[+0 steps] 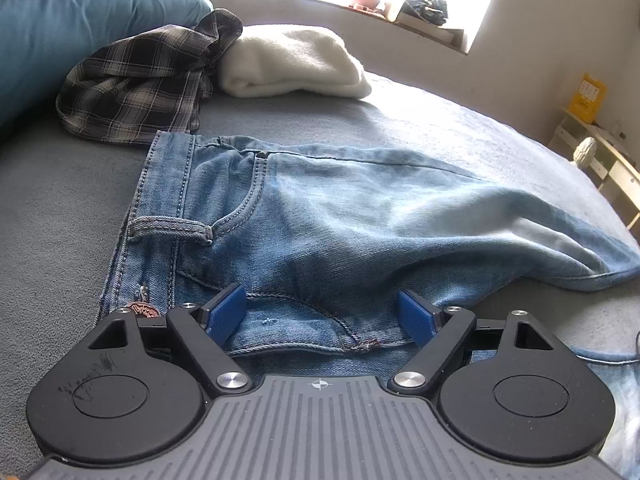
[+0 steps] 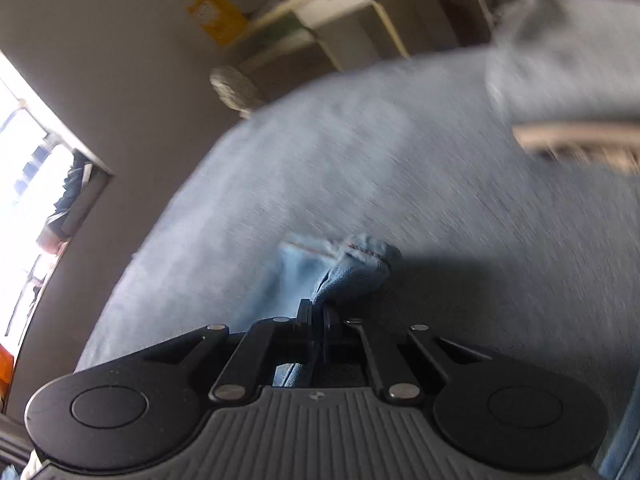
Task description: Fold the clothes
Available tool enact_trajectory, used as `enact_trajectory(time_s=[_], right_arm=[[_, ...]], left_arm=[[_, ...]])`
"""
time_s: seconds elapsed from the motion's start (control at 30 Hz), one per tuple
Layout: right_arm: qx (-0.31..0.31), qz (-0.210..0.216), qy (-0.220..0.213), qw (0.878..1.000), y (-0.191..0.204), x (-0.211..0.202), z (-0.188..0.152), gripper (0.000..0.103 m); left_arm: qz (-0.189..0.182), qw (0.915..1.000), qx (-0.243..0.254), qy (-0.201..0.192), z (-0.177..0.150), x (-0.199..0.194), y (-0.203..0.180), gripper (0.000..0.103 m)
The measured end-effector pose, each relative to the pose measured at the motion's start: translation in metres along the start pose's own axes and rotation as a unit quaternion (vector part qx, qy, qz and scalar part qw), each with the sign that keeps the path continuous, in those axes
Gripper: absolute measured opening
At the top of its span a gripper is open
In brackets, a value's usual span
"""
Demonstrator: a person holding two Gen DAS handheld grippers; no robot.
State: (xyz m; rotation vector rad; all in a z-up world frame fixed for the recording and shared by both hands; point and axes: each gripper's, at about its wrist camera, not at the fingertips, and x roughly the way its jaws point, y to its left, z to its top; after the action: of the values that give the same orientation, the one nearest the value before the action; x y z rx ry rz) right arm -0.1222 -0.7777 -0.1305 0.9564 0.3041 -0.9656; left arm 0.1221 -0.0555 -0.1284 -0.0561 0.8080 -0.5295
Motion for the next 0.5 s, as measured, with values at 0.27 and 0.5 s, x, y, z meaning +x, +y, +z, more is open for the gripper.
enact_trajectory(time_s=[0.27,0.5], right_arm=[[-0.107,0.002,-0.026,0.994,0.031,-0.01,0.021,0.006],[-0.029,-0.174,-0.001,0.984,-0.036,-0.008,0.001,0.011]], left_arm=[[-0.003,1.0,0.008,-0.004,-0.002,0.001,0.002,0.084],[-0.012,0.9999,0.009,0.001,-0.002,0.0,0.005,0.083]])
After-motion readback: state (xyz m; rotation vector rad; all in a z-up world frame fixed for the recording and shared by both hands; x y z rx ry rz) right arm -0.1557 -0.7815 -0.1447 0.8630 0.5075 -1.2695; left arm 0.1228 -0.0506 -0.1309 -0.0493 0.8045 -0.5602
